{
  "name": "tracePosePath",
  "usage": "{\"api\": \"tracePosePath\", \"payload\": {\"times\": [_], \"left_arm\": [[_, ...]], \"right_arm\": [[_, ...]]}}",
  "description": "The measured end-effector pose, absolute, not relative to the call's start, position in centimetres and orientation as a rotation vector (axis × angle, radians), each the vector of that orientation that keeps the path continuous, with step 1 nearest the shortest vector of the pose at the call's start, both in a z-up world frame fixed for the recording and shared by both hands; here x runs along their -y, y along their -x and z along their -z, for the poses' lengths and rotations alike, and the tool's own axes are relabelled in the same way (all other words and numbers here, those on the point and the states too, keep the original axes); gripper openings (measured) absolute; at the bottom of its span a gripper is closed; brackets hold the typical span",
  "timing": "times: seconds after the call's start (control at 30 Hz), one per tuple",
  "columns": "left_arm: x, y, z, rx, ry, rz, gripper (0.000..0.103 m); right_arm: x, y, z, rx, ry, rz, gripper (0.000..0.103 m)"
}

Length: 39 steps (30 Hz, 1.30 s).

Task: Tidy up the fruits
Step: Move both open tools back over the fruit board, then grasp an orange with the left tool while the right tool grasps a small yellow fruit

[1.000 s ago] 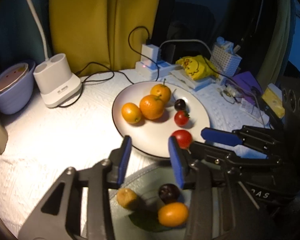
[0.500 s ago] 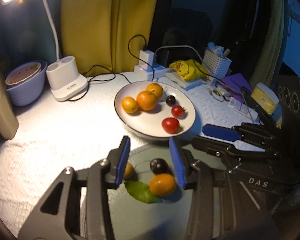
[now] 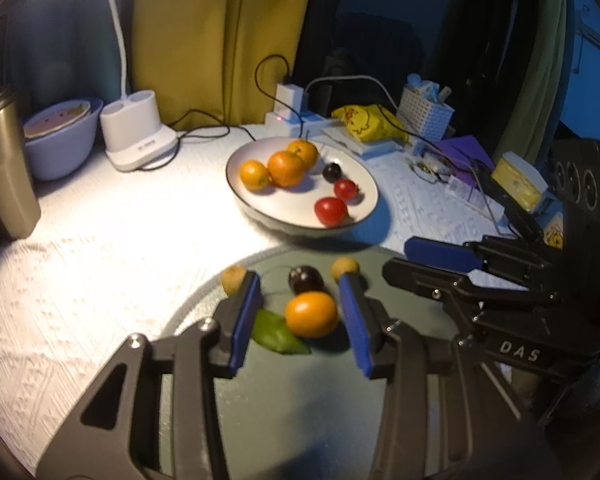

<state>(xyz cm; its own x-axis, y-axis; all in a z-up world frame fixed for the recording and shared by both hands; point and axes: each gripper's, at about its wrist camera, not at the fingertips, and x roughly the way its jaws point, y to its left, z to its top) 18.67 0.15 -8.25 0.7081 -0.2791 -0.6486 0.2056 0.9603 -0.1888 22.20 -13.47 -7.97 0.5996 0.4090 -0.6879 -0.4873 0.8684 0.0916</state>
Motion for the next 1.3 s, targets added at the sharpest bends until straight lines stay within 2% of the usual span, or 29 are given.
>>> {"api": "tracePosePath", "payload": {"times": [0.2, 0.27, 0.33, 0.4, 0.77, 0.97, 1.0, 1.13, 1.3], "left_arm": [[0.6, -18.4, 9.4, -0.764, 0.108, 0.282, 0.045], [0.8, -18.5, 9.7, -0.773, 0.110, 0.281, 0.049], [1.0, -18.6, 10.0, -0.781, 0.113, 0.284, 0.059], [1.2, -18.9, 10.4, -0.791, 0.113, 0.284, 0.062], [2.1, -20.3, 11.4, -0.822, 0.041, 0.237, 0.062], [2.3, -20.7, 11.9, -0.822, 0.002, 0.235, 0.060], [2.3, -20.8, 12.0, -0.824, -0.004, 0.237, 0.055], [2.6, -20.9, 12.3, -0.830, -0.011, 0.257, 0.046], [3.0, -21.0, 12.4, -0.829, -0.023, 0.273, 0.041]], "right_arm": [[13.8, -21.6, 8.8, -0.787, 0.110, -0.520, 0.034], [14.0, -21.6, 9.0, -0.791, 0.109, -0.519, 0.034], [14.1, -21.6, 9.1, -0.793, 0.106, -0.518, 0.034], [14.3, -21.7, 9.3, -0.796, 0.102, -0.518, 0.034], [14.7, -23.5, 10.6, -0.830, 0.085, -0.527, 0.034], [14.4, -24.7, 10.9, -0.841, 0.083, -0.529, 0.034], [14.3, -24.9, 11.0, -0.843, 0.082, -0.530, 0.034], [13.7, -25.6, 11.2, -0.849, 0.085, -0.549, 0.034], [12.9, -26.4, 12.0, -0.872, 0.095, -0.563, 0.034]]}}
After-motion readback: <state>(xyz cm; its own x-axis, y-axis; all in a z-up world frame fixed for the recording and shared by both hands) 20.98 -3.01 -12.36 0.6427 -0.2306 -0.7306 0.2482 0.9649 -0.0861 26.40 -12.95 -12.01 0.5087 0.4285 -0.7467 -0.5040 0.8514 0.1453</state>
